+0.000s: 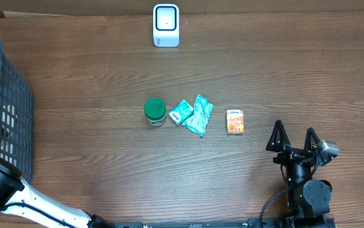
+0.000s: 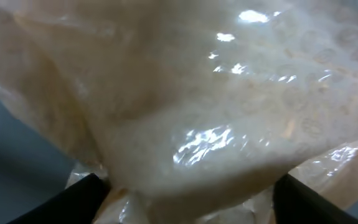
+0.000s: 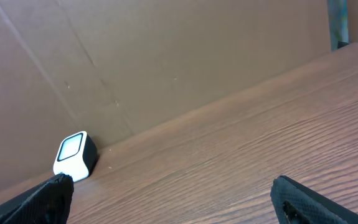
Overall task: Scan the item barcode
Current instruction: 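Reach into the basket and grasp the clear plastic bag with left gripper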
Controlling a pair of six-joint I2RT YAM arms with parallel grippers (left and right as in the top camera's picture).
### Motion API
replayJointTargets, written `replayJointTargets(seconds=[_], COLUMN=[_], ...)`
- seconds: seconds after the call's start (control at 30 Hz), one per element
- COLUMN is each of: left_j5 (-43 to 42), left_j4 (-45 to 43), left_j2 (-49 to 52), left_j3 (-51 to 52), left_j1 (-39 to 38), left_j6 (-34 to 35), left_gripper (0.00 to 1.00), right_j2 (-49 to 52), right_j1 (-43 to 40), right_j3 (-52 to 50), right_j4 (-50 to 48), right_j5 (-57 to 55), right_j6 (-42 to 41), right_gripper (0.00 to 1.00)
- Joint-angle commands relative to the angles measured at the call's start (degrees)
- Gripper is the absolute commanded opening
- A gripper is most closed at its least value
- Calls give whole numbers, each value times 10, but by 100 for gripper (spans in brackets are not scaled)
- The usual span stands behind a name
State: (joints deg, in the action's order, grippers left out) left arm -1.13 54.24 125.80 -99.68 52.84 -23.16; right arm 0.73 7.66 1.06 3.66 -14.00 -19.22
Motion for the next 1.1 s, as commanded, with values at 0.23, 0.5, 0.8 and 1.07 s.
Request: replayJointTargets(seconds=[0.23, 0.5, 0.8, 1.07], left_j5=[11, 11, 11, 1], left_j4=[11, 34, 152, 266], left_j2=[40, 37, 33, 11], left_j3=[9, -6, -139, -344], left_j1=[-4, -4, -16, -53], left_j6=[-8, 36, 98, 121], left_gripper=[42, 4, 4, 4], right_j2=[-5, -5, -5, -5], right_j1=[4, 4, 4, 4], right_j3=[-6, -6, -6, -6], right_j4=[-3, -3, -3, -3], right_j5=[-8, -8, -8, -8], right_j6=[4, 4, 4, 4], right_gripper=[100, 100, 100, 100])
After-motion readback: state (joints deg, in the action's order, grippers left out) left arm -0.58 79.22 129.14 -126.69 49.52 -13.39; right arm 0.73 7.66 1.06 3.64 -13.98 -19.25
